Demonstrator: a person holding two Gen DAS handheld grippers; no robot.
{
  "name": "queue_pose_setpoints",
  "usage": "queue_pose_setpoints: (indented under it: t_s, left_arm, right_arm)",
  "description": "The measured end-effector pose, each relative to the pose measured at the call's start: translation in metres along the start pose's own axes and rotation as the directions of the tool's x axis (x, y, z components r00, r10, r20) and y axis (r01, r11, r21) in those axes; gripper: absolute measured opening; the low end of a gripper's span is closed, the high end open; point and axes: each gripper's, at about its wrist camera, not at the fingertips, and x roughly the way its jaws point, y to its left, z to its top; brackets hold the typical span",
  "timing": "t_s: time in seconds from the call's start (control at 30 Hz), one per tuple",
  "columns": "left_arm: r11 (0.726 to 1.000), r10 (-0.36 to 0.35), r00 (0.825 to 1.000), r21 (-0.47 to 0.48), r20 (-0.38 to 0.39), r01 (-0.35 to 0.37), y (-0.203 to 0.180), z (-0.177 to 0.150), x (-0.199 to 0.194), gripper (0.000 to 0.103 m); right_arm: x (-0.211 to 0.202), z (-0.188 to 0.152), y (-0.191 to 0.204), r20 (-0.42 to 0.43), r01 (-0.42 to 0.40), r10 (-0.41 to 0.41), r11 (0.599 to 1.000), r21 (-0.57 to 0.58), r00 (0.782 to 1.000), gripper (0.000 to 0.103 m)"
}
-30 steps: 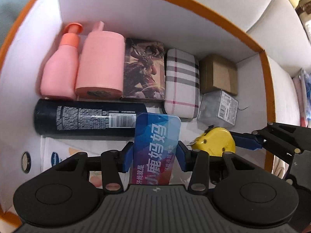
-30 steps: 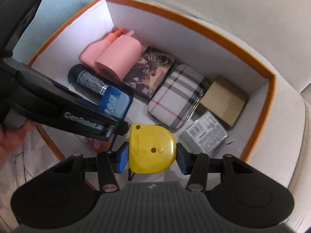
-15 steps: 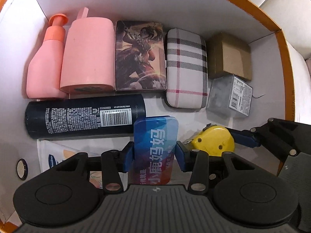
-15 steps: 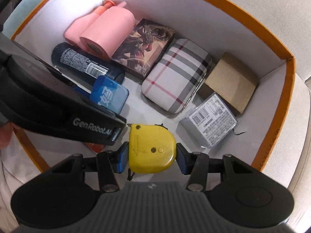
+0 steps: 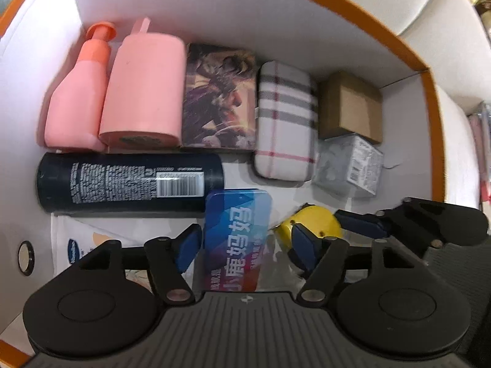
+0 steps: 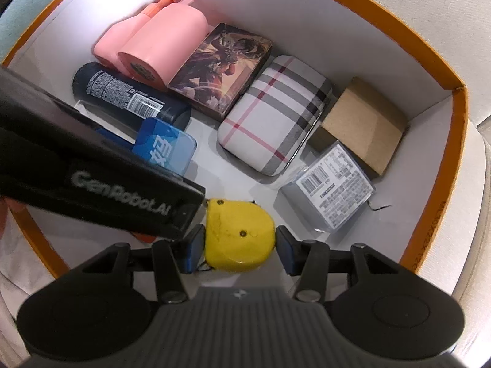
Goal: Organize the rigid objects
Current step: 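Lower both items into the box beside the spray can and open both grippers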
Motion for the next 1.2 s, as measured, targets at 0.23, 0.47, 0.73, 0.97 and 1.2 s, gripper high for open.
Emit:
queue_pose_setpoints:
  t_s: [0.23,0.47,0.73,0.97,1.2]
  left_arm:
    - [0.997,-0.056,0.996,-0.051,0.071,0.06,0.018,-0.005,-0.023,0.081]
    - [0.995,-0.071,0.989,-0.054,0.129,0.079,0.017,0.001,-0.042,0.081]
    - [0.993,-0.078,0.982,-0.069,0.174,0.092,0.002,0.001,-0.052,0.081]
    - [0.994,-0.073,0.966,-0.066,0.246,0.092,-0.009,-0.007,-0.066,0.081]
    - [0.995,-0.057,0.893,-0.048,0.446,0.087,-0.026,-0.026,-0.102,0.078]
  right_arm:
    - [0.001,-0.001,0.001,-0.005,0.003,-0.003,1.0,0.005,1.0,0.051]
    - [-0.001,-0.002,0.004,-0.013,0.022,-0.022,1.0,0.005,1.0,0.052]
    - [-0.014,-0.006,0.008,0.003,0.043,-0.043,0.999,-0.001,0.999,0.054]
    - [-0.041,-0.001,0.003,0.064,0.064,-0.063,0.998,-0.013,0.996,0.066]
    - [-0.088,-0.028,-0.009,0.21,0.121,-0.131,0.991,0.061,0.969,0.07]
